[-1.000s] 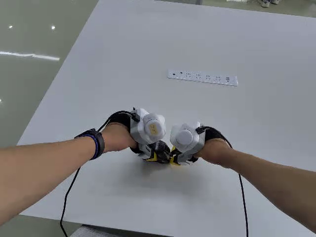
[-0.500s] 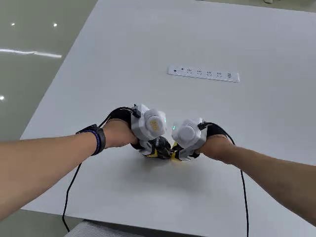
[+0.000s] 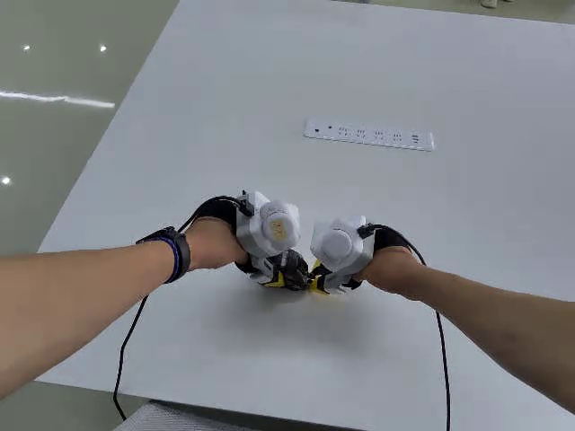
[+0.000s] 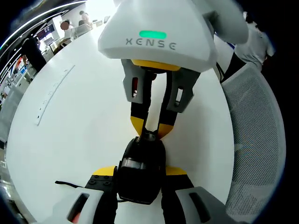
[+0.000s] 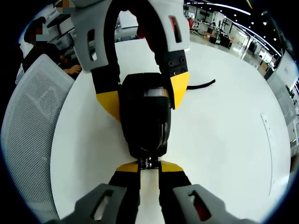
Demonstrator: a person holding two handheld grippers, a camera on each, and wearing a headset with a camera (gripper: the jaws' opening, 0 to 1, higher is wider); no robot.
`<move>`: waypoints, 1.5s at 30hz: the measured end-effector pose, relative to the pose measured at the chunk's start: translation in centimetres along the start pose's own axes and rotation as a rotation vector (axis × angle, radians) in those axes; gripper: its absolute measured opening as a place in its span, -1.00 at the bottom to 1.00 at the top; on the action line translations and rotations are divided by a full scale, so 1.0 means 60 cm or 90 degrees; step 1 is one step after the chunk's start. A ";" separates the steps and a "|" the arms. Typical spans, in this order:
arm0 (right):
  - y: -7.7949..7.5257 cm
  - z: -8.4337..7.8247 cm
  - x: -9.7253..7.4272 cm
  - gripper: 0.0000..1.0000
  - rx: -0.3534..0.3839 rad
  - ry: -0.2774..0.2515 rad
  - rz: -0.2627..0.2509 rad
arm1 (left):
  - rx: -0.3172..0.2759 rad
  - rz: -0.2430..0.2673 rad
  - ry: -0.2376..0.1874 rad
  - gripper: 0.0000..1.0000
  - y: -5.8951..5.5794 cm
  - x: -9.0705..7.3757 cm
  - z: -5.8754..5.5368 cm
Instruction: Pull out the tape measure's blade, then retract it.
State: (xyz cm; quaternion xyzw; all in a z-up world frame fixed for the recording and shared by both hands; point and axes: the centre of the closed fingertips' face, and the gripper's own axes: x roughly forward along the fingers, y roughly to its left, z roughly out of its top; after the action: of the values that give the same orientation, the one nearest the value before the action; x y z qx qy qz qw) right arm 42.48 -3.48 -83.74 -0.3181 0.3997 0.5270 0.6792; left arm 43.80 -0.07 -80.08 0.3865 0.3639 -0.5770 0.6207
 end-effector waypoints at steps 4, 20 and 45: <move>0.002 -0.004 -0.003 -0.73 -0.001 0.000 0.001 | 0.003 0.003 0.007 -0.34 -0.001 -0.001 0.000; 0.004 -0.018 -0.010 -0.73 0.002 -0.002 0.000 | 0.004 0.006 0.011 -0.34 -0.002 0.001 0.001; 0.002 -0.048 -0.031 -0.74 0.003 -0.005 -0.006 | 0.005 0.010 0.026 -0.35 -0.005 0.002 0.004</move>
State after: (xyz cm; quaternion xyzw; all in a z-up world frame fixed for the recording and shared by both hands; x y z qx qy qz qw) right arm 41.53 -6.74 -83.49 -0.3165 0.3968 0.5241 0.6840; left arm 43.54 -0.36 -80.08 0.4036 0.3711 -0.5655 0.6161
